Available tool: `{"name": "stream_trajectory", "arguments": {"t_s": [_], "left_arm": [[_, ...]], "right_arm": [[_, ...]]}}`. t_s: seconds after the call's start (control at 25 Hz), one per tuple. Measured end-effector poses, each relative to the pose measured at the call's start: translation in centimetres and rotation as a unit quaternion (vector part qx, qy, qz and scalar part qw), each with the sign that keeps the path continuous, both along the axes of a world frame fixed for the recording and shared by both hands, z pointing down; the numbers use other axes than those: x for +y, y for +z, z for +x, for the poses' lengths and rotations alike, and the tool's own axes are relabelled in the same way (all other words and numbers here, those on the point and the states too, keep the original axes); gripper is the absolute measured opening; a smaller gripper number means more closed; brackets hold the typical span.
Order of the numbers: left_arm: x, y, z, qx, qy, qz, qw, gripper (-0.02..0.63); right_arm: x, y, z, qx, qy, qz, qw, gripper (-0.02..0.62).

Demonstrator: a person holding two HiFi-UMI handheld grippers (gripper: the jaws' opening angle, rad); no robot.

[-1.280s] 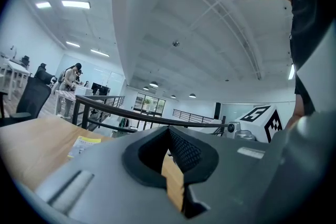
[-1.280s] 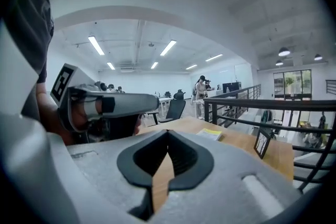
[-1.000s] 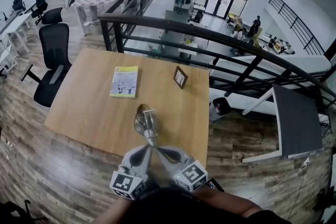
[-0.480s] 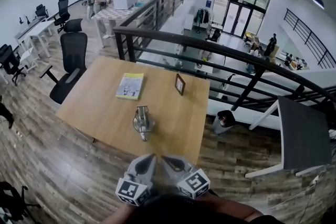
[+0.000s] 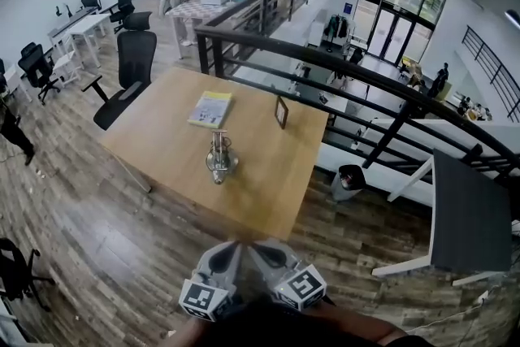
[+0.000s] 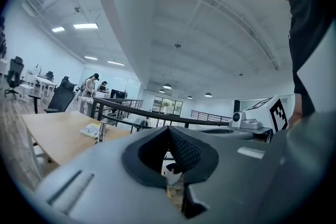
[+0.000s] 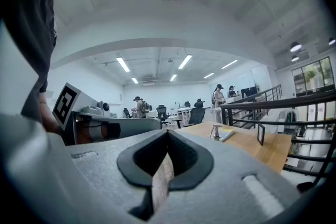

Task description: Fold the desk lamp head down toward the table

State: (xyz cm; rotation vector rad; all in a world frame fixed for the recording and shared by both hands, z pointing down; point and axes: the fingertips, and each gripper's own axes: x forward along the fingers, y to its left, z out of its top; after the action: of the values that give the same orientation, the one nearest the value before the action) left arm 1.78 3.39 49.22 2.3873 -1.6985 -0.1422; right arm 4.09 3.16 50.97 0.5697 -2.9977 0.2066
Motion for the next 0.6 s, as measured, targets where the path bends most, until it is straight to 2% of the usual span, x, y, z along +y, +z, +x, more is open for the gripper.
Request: {"name": "stream_trajectory", "arguments": {"t_s": [0.36, 0.6], "left_arm": [[2.6, -0.2, 0.1, -0.009, -0.025, 0.006, 0.9996, 0.002], [3.5, -0.3, 0.2, -0.008, -0.030, 0.005, 0.9995, 0.002]], "right_arm": [[2.6, -0.8, 0.4, -0.011, -0.025, -0.001, 1.000, 0.003], [3.3, -1.0, 0.7, -0.014, -0.026, -0.005, 1.000, 0.003]]}}
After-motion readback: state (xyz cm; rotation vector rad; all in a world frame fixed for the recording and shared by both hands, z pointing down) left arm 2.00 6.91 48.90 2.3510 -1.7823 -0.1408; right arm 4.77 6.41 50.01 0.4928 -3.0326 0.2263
